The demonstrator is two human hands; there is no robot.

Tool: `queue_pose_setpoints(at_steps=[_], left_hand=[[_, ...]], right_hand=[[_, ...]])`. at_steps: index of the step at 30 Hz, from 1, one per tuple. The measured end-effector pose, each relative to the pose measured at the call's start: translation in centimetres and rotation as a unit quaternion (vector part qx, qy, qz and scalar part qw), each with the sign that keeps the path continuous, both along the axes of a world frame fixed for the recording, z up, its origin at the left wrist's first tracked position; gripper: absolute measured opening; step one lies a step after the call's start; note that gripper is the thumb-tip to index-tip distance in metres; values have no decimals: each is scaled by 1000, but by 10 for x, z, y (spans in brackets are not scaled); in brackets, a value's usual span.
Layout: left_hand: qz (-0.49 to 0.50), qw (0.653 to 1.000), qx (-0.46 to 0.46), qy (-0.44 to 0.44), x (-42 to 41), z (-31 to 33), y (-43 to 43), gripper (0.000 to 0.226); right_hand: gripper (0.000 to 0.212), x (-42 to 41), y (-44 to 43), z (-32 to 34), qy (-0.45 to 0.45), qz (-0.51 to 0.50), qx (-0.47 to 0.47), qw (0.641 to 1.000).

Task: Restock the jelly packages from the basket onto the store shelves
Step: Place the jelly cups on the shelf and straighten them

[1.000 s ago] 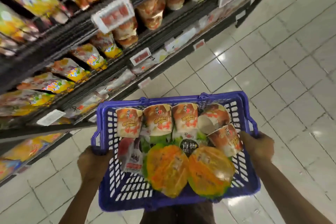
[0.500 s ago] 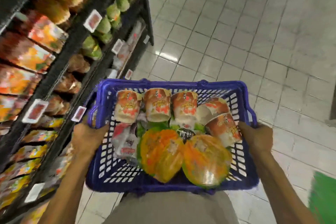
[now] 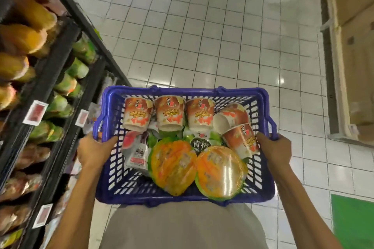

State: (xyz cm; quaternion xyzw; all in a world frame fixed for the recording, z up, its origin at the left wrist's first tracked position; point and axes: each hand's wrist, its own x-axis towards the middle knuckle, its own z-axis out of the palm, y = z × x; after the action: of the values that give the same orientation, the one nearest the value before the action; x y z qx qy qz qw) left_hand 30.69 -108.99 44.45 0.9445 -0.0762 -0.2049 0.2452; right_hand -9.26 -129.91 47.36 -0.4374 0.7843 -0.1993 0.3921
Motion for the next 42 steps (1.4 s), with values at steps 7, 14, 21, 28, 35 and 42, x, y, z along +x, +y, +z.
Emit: queue_pose_setpoints(at_steps=[7,14,21,28,35,42], left_hand=[[12,999,-23,24,80,-22,-148,25],[32,998,-25,39,159,-12,-282,25],[59,996,-19,58,216,-30,-411,23],[152,988,-3,12,256,-39,-501,23],[282,959,-1,-25,290,-33,-543,27],[441,898,-6,0,360,-56,-586,24]], right_hand=[[18,85,-143,-20,7,-4,18,1000],[23,167,-278,-17,36,6,25,999],[26,232,-426,-36,53,40,28,997],[24,335,-608,-43,40,150,27,987],[24,496,-746,-21,46,317,-6,947],[23,706,-820,-39,57,462,-31,885]])
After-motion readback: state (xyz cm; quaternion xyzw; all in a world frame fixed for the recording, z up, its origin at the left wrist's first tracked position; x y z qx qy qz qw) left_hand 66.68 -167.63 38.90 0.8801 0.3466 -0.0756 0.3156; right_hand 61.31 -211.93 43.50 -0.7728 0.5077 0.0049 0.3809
